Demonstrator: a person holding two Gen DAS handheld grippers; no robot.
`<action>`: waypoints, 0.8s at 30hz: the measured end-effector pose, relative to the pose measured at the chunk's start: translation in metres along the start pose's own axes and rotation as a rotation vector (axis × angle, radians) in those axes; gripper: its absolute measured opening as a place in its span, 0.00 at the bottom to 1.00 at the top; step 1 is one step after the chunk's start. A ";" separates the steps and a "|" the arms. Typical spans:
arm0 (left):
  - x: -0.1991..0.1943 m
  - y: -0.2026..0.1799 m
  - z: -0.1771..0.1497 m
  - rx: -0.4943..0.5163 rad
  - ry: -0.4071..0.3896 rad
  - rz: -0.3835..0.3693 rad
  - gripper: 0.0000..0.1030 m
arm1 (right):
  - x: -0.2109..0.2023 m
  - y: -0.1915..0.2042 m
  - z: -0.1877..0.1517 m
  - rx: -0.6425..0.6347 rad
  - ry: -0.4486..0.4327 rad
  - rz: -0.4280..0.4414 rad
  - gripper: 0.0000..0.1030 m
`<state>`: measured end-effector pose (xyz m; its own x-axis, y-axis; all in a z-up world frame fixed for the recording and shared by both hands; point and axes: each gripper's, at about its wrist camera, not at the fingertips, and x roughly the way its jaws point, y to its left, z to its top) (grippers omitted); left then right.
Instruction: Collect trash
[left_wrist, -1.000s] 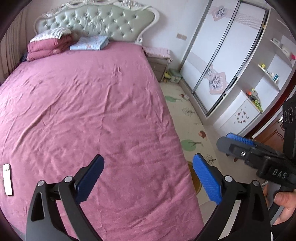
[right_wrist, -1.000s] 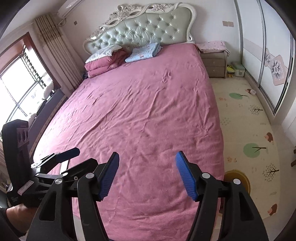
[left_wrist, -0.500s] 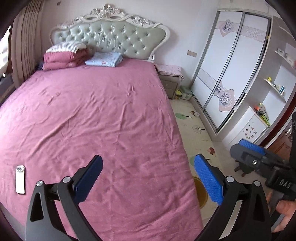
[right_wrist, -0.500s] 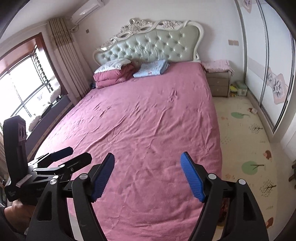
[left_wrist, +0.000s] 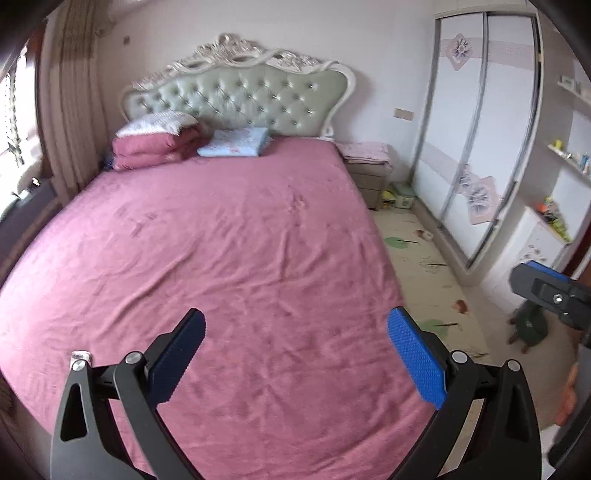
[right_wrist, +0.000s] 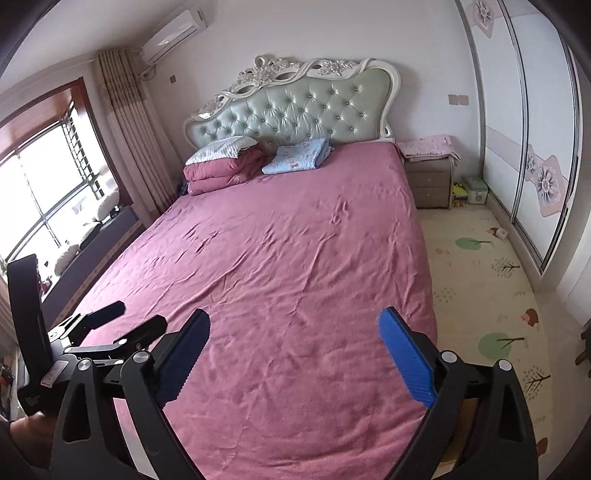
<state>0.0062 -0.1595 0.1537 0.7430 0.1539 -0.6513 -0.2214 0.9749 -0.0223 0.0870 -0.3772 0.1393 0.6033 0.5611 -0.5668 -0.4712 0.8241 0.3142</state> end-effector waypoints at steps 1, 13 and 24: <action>-0.001 -0.002 0.000 0.020 -0.012 0.020 0.96 | 0.000 -0.001 -0.001 0.003 0.003 0.000 0.87; -0.004 0.001 0.009 -0.040 0.011 -0.044 0.96 | 0.000 0.000 -0.003 -0.005 0.011 -0.007 0.88; -0.010 0.009 0.011 -0.063 -0.014 -0.049 0.96 | 0.004 -0.005 0.000 -0.010 0.024 0.001 0.88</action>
<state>0.0039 -0.1499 0.1686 0.7627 0.1094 -0.6375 -0.2237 0.9694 -0.1013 0.0922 -0.3793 0.1352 0.5875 0.5596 -0.5845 -0.4781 0.8228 0.3072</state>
